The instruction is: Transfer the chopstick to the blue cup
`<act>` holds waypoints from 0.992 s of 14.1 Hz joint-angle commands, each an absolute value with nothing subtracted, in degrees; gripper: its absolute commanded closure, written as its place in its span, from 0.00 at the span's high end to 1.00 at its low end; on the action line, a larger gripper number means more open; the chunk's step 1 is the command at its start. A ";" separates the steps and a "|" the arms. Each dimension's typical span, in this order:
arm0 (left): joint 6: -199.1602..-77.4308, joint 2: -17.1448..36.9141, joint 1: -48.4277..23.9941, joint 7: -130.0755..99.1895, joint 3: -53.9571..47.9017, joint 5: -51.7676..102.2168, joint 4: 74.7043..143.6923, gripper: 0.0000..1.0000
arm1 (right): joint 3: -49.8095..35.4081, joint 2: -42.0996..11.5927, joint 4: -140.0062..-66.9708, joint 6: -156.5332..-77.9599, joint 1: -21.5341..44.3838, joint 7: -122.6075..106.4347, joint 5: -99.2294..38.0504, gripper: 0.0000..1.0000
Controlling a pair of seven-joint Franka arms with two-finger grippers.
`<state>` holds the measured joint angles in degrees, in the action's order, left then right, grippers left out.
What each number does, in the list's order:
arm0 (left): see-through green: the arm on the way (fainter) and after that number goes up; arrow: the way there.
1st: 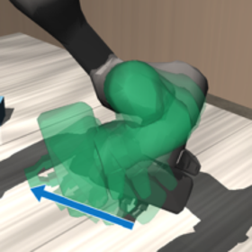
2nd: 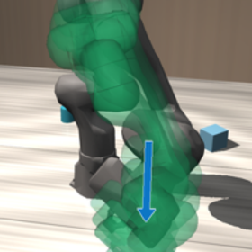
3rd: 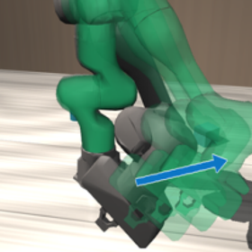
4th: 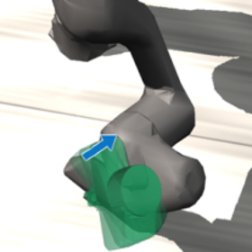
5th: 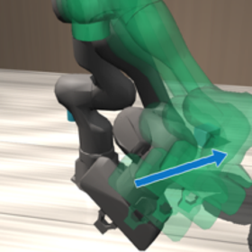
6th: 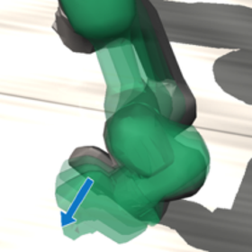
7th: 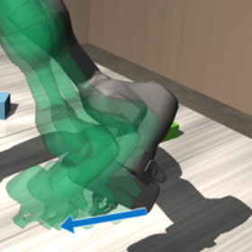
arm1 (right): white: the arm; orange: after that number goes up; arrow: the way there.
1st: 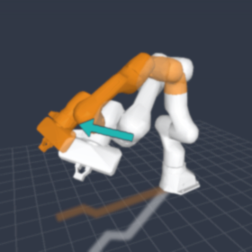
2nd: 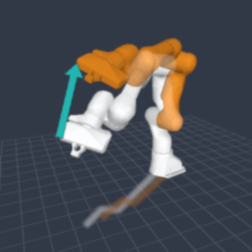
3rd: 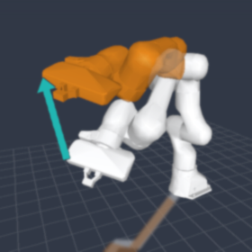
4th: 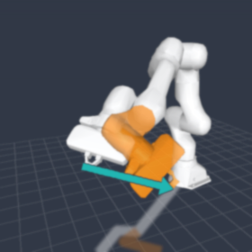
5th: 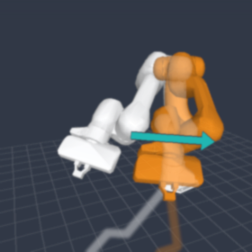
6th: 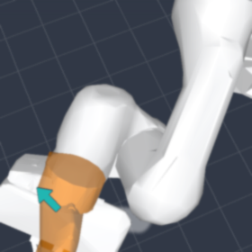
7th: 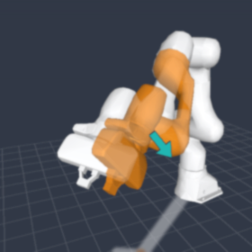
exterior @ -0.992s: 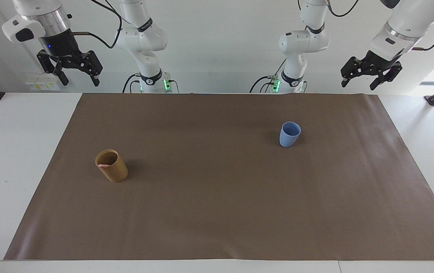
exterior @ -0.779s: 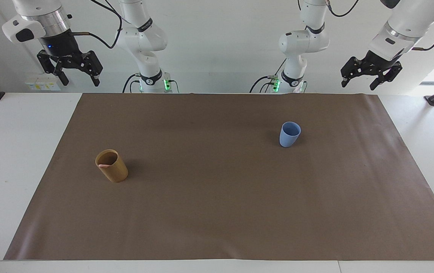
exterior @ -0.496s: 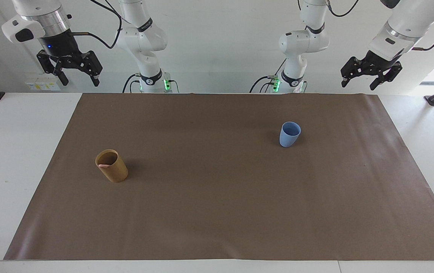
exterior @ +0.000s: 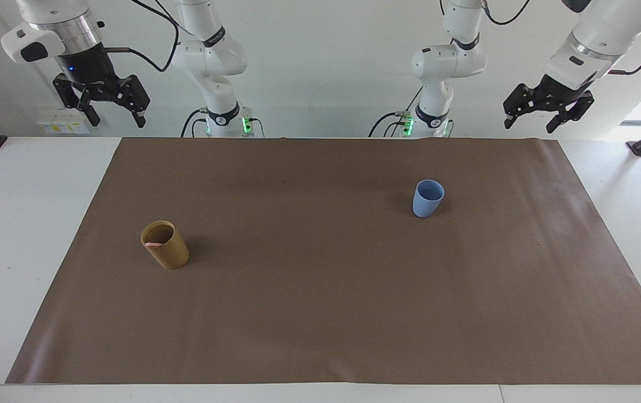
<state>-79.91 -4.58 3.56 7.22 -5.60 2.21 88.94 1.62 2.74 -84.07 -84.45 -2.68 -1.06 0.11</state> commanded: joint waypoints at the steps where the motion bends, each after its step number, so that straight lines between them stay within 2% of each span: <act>1: -79.37 -5.27 4.39 7.21 -5.98 2.72 89.56 1.00 | 1.41 3.25 -84.81 -84.82 -3.34 -2.02 -1.05 1.00; 14: -79.37 -5.27 4.39 7.21 -5.98 2.72 89.56 1.00 | 1.32 4.04 -86.13 -85.17 -3.25 -2.20 -1.05 1.00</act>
